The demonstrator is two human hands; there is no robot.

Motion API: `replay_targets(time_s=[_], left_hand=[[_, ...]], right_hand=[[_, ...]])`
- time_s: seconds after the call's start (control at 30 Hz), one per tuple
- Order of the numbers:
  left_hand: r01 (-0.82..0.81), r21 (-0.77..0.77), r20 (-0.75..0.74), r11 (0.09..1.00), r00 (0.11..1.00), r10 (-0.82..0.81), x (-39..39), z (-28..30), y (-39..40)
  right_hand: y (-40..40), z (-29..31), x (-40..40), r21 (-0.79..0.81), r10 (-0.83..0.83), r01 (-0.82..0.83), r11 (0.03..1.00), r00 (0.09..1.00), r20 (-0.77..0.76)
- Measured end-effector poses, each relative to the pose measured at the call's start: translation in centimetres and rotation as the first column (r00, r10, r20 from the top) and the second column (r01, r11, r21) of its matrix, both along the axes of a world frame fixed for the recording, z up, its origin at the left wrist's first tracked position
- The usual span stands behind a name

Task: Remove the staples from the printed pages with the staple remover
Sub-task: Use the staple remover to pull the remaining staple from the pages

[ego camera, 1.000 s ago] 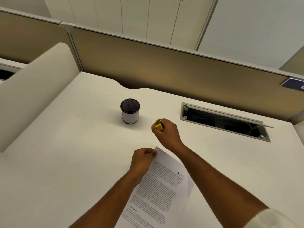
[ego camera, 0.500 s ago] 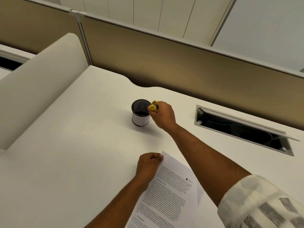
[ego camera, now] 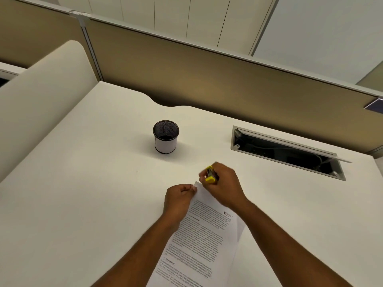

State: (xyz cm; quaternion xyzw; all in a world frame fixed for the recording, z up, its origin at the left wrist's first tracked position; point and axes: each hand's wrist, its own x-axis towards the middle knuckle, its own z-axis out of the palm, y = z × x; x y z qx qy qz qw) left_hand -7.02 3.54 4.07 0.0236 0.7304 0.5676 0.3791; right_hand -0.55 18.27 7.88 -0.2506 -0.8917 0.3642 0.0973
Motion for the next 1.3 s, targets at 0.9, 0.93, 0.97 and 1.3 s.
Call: replay_targets(time_s=[0.9, 0.93, 0.97, 1.3], left_hand=[[0.111, -0.205, -0.405, 0.973, 0.895, -0.187, 1.5, 1.0, 1.1], [0.116, -0.253, -0.47, 0.961, 0.853, -0.227, 1.6, 1.0, 1.0], [0.112, -0.296, -0.536, 0.949, 0.803, -0.262, 1.7, 1.1, 0.9], [0.124, -0.279, -0.452, 0.952, 0.858, -0.245, 1.2, 1.0, 1.5]], right_hand=[[0.0, -1.4, 4.2, 0.442, 0.263, -0.271, 0.855, 0.962, 0.08], [0.1, -1.4, 4.1, 0.417, 0.273, -0.287, 0.862, 0.957, 0.095], [0.3, -1.4, 4.0, 0.378, 0.265, -0.283, 0.882, 0.959, 0.1], [0.0, -1.5, 3.8, 0.382, 0.236, -0.246, 0.891, 0.969, 0.075]])
